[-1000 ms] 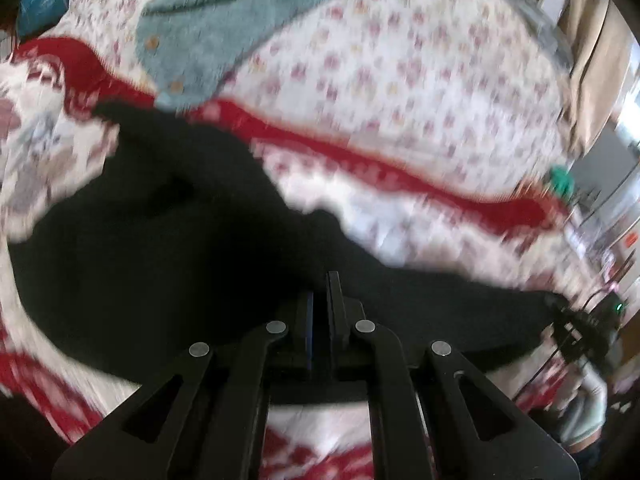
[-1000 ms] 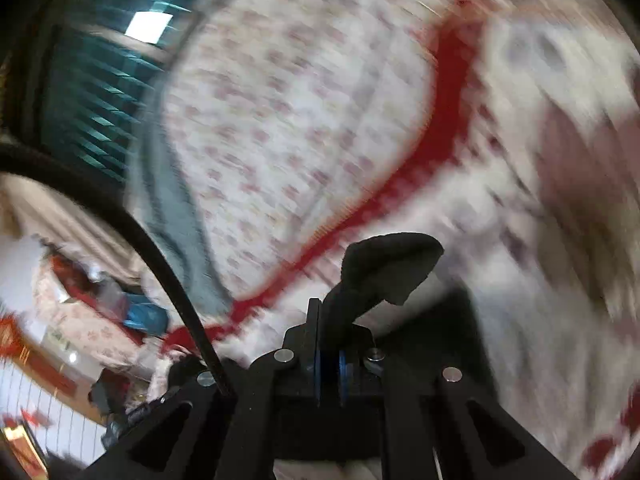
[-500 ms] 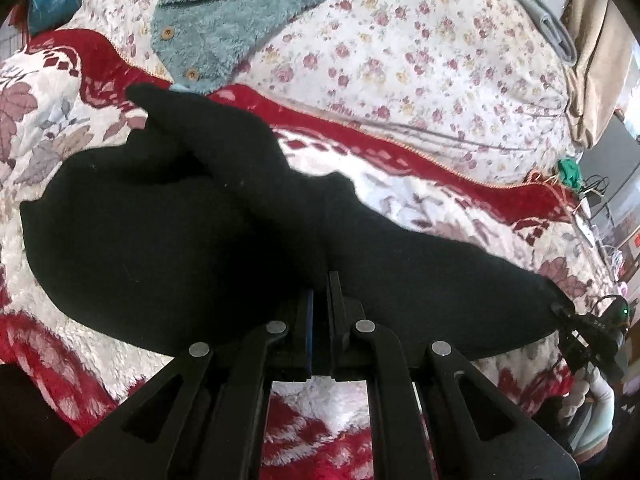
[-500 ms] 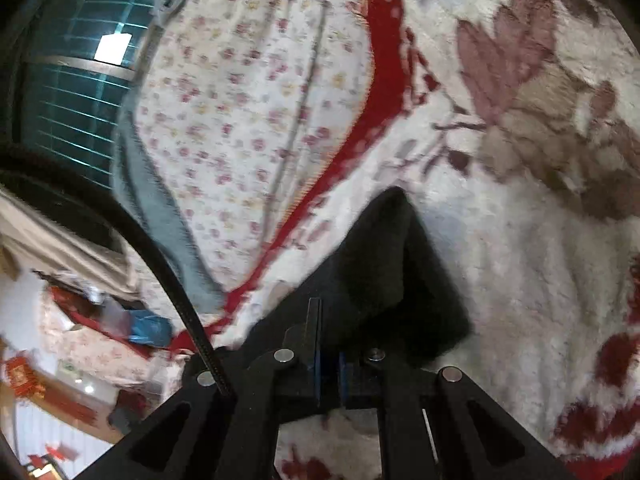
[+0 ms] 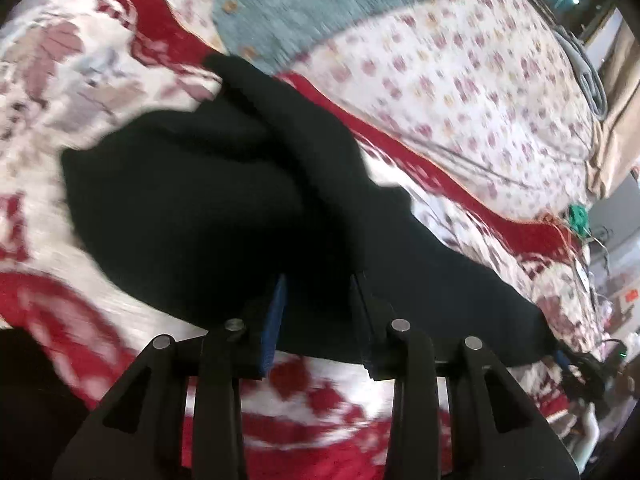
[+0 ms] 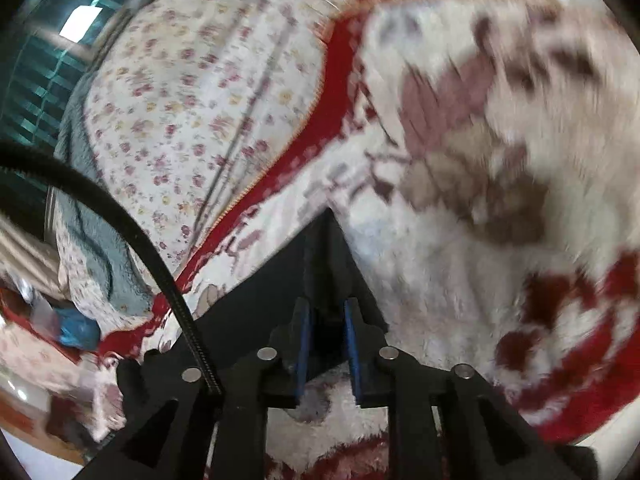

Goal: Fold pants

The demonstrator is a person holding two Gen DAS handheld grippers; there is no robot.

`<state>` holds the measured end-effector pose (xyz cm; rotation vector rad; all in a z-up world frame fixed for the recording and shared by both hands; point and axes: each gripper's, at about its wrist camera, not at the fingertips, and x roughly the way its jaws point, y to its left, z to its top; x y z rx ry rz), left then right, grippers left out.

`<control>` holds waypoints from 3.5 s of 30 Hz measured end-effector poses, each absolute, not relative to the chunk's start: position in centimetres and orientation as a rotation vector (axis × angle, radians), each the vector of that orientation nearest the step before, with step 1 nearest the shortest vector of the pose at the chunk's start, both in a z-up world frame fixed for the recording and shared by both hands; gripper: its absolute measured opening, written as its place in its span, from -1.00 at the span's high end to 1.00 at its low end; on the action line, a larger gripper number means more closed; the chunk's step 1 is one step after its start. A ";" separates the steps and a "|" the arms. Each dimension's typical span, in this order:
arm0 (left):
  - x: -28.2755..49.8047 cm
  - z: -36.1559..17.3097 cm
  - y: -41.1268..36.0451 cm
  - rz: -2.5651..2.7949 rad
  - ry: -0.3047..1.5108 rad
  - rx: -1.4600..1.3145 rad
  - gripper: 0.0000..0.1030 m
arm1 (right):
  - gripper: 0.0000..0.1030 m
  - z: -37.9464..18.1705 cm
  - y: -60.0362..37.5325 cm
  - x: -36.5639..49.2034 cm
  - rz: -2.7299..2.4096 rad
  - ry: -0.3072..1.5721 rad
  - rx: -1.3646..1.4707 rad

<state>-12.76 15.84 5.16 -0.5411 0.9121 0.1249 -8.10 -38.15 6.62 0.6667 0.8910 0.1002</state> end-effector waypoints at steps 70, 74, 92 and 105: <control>-16.6 5.1 33.6 0.490 0.727 -0.732 0.54 | 0.06 8.7 -0.3 -7.2 0.951 0.793 0.067; -16.6 7.8 33.3 0.479 0.675 -0.646 0.47 | -0.02 8.2 -1.1 -2.2 0.896 0.835 0.135; -6.4 1.4 28.7 0.448 0.899 -0.447 0.32 | 0.90 3.7 -2.2 4.4 0.804 0.982 0.301; -7.3 4.1 30.7 0.369 0.848 -0.504 0.32 | 0.01 5.9 -0.1 2.7 0.936 1.025 0.269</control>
